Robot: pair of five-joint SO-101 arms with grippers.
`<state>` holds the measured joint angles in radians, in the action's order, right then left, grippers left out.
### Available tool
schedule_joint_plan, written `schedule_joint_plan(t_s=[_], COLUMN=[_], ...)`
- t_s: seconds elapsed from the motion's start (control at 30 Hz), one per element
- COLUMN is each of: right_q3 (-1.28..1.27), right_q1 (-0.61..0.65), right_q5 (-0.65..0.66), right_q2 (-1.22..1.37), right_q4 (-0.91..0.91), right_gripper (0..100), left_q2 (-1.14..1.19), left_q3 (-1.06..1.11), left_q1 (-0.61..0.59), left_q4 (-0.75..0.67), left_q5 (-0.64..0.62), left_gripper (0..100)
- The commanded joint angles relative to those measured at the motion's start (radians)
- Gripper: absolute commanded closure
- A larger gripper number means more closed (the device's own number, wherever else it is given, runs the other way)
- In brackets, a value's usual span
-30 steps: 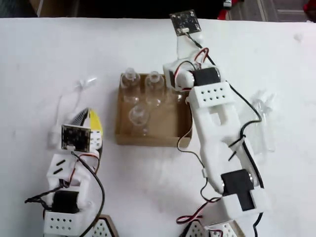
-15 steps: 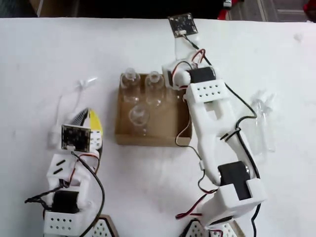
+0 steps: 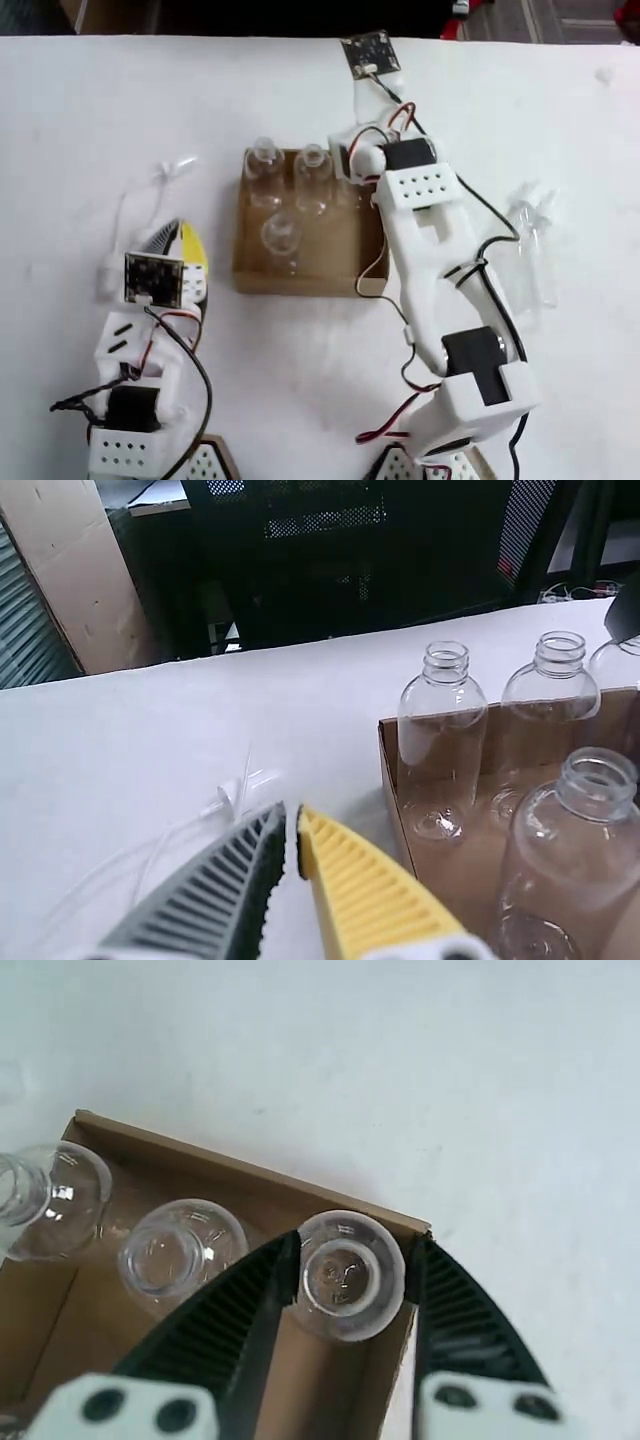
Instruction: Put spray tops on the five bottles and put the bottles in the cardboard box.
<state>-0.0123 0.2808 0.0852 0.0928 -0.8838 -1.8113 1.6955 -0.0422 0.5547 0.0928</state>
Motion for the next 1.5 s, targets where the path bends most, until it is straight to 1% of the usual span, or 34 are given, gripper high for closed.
schedule_joint_plan(t_s=[0.0, 0.23, 0.43, 0.53, 0.73, 0.93, 1.07, 1.17, 1.23, 1.3, 1.47], right_q3=[0.005, 0.02, 0.069, 0.087, 0.112, 0.095, 0.095, 0.097, 0.097, 0.097, 0.138], right_q1=[-0.018, -0.016, -0.048, -0.128, -0.394, -0.607, -0.684, -0.691, -0.685, -0.673, -0.638], right_q5=[-0.009, -0.009, -0.003, 0.0, 0.008, 0.207, 0.319, 0.416, 0.457, 0.479, 0.482], right_q2=[-0.01, -0.038, -0.223, -0.325, -0.427, -0.404, -0.288, -0.166, -0.096, -0.045, 0.039], right_q4=[0.015, 0.012, -0.093, -0.133, -0.196, -0.197, -0.194, -0.196, -0.2, -0.2, -0.24], right_gripper=[81.3, 81.2, 81.2, 81.2, 81.2, 81.4, 81.4, 81.5, 81.5, 81.5, 81.5], left_q2=[-0.012, -0.012, -0.012, -0.012, -0.012, -0.012, -0.012, -0.012, -0.012, -0.012, -0.012], left_q3=[-0.003, -0.003, -0.003, -0.003, -0.003, -0.003, -0.003, -0.003, -0.003, -0.003, -0.003], left_q1=[0.013, 0.013, 0.013, 0.013, 0.013, 0.013, 0.013, 0.008, 0.008, 0.008, 0.01], left_q4=[-0.026, -0.026, -0.025, -0.025, -0.025, -0.023, -0.023, -0.023, -0.023, -0.02, -0.009], left_q5=[0.011, 0.011, 0.011, 0.011, 0.011, 0.011, 0.011, 0.011, 0.011, 0.011, 0.011], left_gripper=[98, 98, 98, 98, 98, 98, 98, 98, 98, 98, 98])
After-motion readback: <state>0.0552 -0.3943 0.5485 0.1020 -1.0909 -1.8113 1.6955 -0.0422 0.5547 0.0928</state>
